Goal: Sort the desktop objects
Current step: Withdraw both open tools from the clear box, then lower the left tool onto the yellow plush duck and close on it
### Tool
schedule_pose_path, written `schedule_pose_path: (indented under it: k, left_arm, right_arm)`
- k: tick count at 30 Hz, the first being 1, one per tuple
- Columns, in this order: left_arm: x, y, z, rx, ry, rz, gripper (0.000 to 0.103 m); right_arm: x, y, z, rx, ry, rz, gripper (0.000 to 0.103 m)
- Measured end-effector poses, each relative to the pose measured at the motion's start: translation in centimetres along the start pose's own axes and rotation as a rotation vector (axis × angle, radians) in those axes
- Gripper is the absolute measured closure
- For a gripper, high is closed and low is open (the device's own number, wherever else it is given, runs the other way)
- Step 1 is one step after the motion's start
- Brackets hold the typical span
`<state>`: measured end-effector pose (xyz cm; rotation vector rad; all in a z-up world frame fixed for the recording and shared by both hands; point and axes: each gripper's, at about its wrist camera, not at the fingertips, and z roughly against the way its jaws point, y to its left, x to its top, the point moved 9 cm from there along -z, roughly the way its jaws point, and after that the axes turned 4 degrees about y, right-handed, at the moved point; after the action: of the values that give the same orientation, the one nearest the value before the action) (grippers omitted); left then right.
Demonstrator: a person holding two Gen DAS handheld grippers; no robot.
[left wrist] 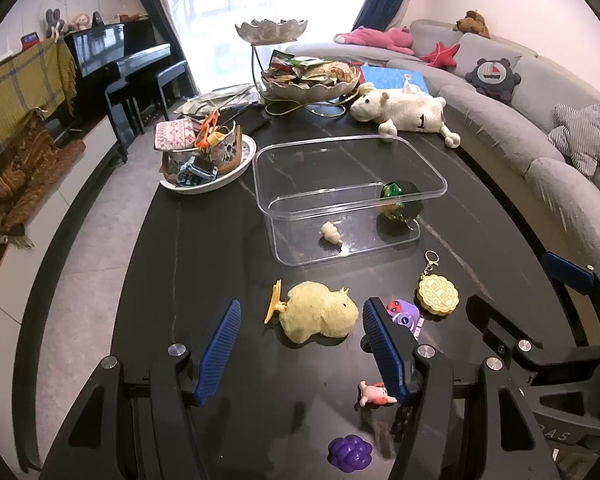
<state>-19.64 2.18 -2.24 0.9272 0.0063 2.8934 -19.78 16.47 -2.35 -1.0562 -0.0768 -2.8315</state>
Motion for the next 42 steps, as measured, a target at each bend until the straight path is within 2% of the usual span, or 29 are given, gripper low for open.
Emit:
schedule_pose_path:
  k: [15,20,27,35,42]
  left_arm:
    - [-1.0,0.1,-1.4,-0.031,0.032,0.042,0.043]
    - [-1.4,0.0,-2.5,-0.05,0.074,0.041,0.044]
    - [-1.9,-0.6,-4.4,-0.122,0.147,0.048,0.043]
    - [-1.5,-1.5,-6.2,-0.12,0.155,-0.012,0.043]
    - [-1.4,-1.7,-7.9,-0.122,0.196,-0.004,0.043]
  right_arm:
    - [-0.9,0.0,-0.7,0.025,0.015,-0.012,0.004]
    - [-1.4,0.0,-1.6,0.035,0.031,-0.019,0.004]
    - [-1.6,-0.3,-2.3,0.026,0.039,-0.005,0.004]
    - [-2.0,-0.8,-4.0,0.02,0.066,0.011,0.004]
    - [-2.1,-1.2,-5.4,0.016,0.084,0.012,0.004]
